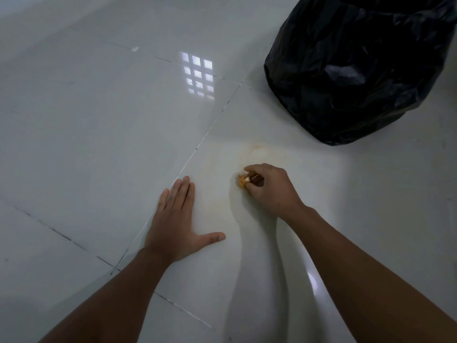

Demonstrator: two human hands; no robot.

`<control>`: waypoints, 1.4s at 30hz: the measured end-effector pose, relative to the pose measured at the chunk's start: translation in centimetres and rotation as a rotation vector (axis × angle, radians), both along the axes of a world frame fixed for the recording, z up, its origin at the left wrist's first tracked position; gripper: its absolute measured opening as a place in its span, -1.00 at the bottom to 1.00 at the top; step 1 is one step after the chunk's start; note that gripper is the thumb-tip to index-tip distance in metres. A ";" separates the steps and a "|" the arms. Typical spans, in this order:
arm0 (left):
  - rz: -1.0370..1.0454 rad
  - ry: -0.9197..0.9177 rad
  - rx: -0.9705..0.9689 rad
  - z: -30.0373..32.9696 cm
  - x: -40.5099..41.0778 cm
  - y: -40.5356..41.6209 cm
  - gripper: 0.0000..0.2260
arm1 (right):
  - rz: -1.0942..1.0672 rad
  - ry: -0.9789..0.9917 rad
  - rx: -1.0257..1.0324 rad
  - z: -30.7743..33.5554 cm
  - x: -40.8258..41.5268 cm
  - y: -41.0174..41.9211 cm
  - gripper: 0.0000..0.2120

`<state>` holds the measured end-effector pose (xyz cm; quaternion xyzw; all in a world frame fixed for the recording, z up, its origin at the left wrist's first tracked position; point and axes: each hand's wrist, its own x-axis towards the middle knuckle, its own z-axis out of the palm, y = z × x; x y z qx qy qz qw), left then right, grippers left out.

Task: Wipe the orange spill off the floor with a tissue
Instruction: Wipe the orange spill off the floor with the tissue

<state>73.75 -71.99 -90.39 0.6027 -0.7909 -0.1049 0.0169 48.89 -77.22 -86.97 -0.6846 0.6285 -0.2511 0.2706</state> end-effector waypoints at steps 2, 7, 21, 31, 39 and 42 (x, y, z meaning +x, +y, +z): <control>0.001 0.001 0.022 0.1 0.0 0.0 0.25 | -0.007 -0.016 0.028 0.0 0.3 0.2 -0.83; -0.031 0.015 0.079 0.4 0.4 -0.2 0.27 | 0.032 -0.004 0.043 0.3 1.5 0.8 -0.89; -0.062 -0.012 0.061 0.6 2.6 1.4 0.23 | 0.316 0.101 0.033 0.7 7.0 1.2 -0.81; -0.052 -0.017 0.029 0.2 2.6 1.4 0.23 | 0.175 0.227 -0.093 0.1 -0.5 2.7 -0.83; -0.058 -0.001 0.002 -0.1 2.7 1.4 0.21 | 0.268 0.171 -0.055 -0.3 3.9 3.5 -0.84; -0.061 -0.007 0.004 0.0 2.6 1.4 0.20 | 0.328 0.137 -0.060 -0.6 4.1 5.4 -0.83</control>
